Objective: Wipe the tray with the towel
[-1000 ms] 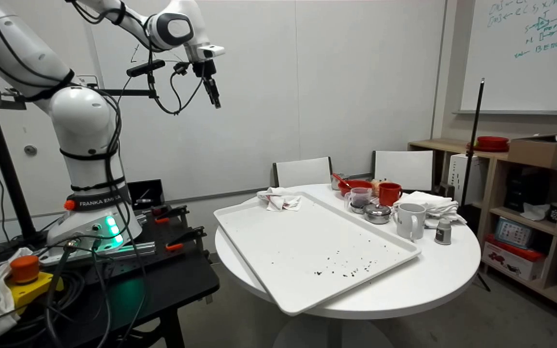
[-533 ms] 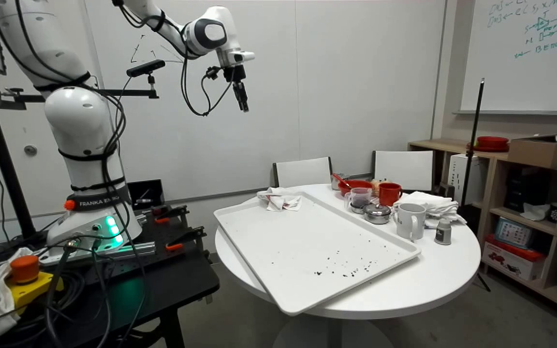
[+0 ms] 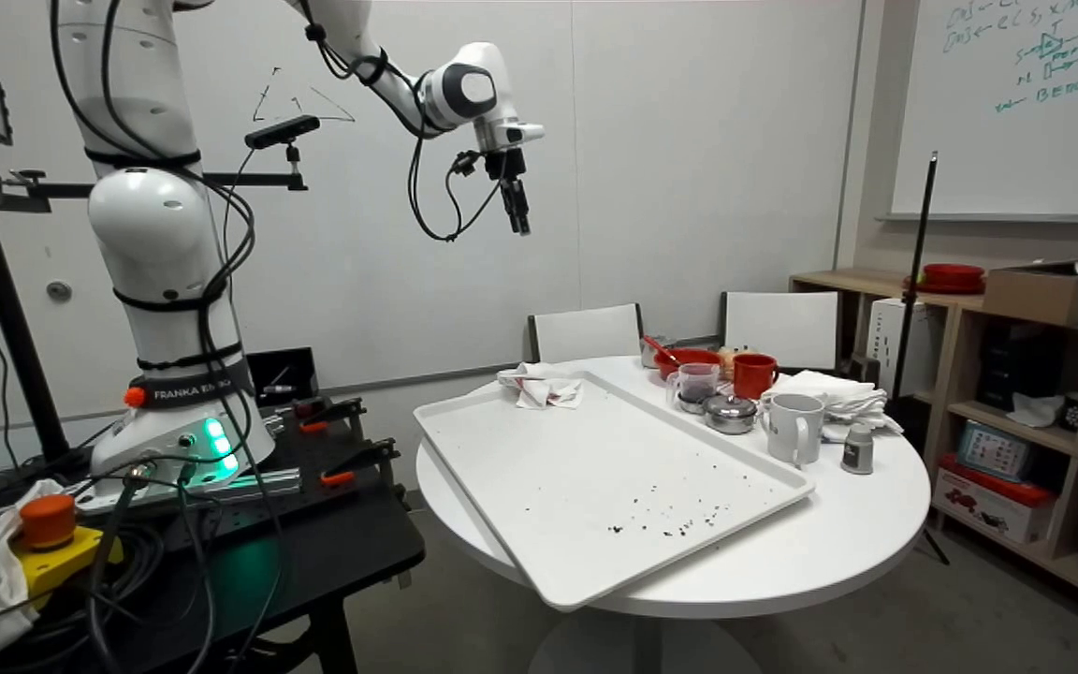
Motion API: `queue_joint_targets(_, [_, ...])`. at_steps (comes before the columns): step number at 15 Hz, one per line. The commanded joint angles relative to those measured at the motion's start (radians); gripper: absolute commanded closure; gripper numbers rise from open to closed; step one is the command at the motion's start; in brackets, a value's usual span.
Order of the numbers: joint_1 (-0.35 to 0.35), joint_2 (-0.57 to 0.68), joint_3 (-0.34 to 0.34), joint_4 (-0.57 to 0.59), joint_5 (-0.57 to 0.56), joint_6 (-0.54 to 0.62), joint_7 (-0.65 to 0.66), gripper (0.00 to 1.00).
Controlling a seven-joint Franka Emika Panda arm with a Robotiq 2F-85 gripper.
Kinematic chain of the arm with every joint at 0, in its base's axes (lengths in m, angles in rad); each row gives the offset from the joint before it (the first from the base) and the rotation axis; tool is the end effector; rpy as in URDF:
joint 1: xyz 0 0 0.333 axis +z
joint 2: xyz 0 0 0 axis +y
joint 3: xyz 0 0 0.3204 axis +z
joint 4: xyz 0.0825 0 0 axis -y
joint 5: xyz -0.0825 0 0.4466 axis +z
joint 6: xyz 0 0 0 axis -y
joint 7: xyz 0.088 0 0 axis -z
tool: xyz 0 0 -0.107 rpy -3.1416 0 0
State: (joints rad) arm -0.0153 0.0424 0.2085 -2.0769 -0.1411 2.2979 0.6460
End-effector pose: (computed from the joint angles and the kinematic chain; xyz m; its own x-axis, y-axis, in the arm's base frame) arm 0.6148 0.1165 0.3982 0.9120 -0.3548 0.2058 -0.3595 -0.9330 -0.0156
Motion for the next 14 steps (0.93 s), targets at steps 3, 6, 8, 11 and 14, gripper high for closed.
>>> queue_joint_targets(3, [0.064,0.153,-0.080,0.081,0.044,0.113,-0.115,0.00])
queue_joint_targets(6, [0.070,0.207,-0.097,0.087,0.096,0.151,-0.222,0.00])
queue_joint_targets(8, [0.066,0.239,-0.101,0.095,0.133,0.138,-0.310,0.00])
queue_joint_targets(11, [0.059,0.279,-0.104,0.107,0.176,0.112,-0.423,0.00])
queue_joint_targets(14, [0.050,0.320,-0.109,0.128,0.217,0.070,-0.495,0.00])
